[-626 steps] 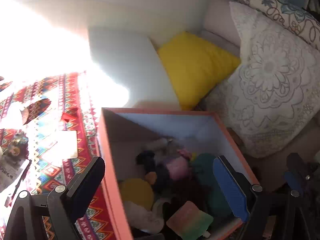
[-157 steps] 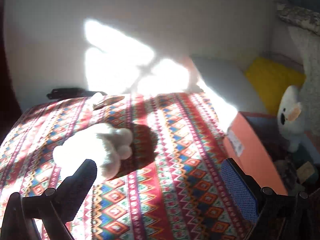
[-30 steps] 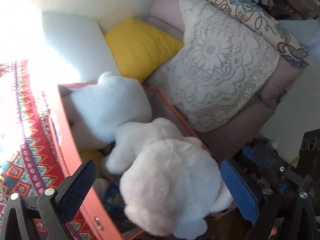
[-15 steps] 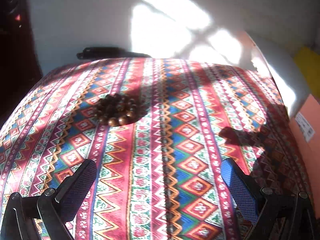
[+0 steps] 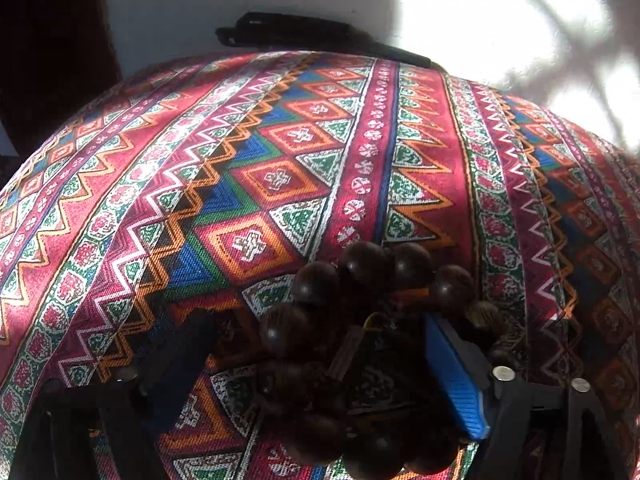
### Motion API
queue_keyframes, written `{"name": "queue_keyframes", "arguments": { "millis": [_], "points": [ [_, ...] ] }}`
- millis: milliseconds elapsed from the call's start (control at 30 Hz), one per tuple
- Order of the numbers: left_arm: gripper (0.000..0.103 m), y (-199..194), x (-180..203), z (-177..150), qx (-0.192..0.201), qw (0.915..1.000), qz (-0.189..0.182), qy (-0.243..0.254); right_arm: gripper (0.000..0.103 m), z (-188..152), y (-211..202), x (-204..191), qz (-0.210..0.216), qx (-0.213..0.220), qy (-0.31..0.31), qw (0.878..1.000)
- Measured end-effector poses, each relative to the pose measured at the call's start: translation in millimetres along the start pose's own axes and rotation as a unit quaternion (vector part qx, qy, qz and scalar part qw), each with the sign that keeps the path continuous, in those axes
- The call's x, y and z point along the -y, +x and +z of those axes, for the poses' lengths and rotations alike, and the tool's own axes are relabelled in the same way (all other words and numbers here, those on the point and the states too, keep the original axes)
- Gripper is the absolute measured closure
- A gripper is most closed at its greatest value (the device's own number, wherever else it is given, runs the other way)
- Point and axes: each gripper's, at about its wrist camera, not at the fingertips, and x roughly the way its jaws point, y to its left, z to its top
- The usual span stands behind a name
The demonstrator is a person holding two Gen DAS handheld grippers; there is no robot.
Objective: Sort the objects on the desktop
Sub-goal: 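Grasp wooden bead bracelet with left tool, then carry bead bracelet into the orange box and open left tool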
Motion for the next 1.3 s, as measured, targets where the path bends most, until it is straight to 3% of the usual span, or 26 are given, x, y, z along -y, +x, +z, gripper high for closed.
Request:
{"name": "queue_keyframes", "arguments": {
  "millis": [33,167,367,667,833,933,1100,1300],
  "points": [
    [0.079,-5.1,3.0,-2.4,0.009,0.9999,-0.003,0.004,0.001,0.7,3.0,5.2,0.002,-0.004,0.006,1.0],
    [0.079,-48.0,11.4,-37.2,0.025,0.9945,-0.101,0.011,0.001,4.5,6.3,17.8,0.016,-0.005,0.022,1.0],
    [0.079,-144.1,19.4,-84.9,0.041,0.9716,-0.233,-0.006,0.001,4.3,-15.5,22.8,0.014,0.026,0.023,0.999],
    [0.079,-306.6,50.5,-124.5,0.085,0.9431,-0.319,0.036,0.001,-2.2,-72.0,31.0,0.009,0.098,0.044,0.994],
    [0.079,-376.3,91.9,-133.1,0.107,0.9224,-0.361,0.085,0.002,-14.6,-134.1,18.5,-0.01,0.174,0.015,0.985],
    [0.079,-411.1,128.9,-132.2,0.114,0.9075,-0.387,0.117,0.002,-25.4,-190.9,9.7,-0.036,0.249,-0.012,0.968],
    [0.079,-452.1,215.2,-129.8,0.119,0.8737,-0.438,0.175,0.002,-52.1,-288.8,25.2,-0.153,0.384,-0.015,0.911],
    [0.078,-480.8,346.6,-135.3,0.121,0.8317,-0.481,0.249,0.001,-71.6,-342.1,96.3,-0.258,0.439,0.073,0.858]
  ]
}}
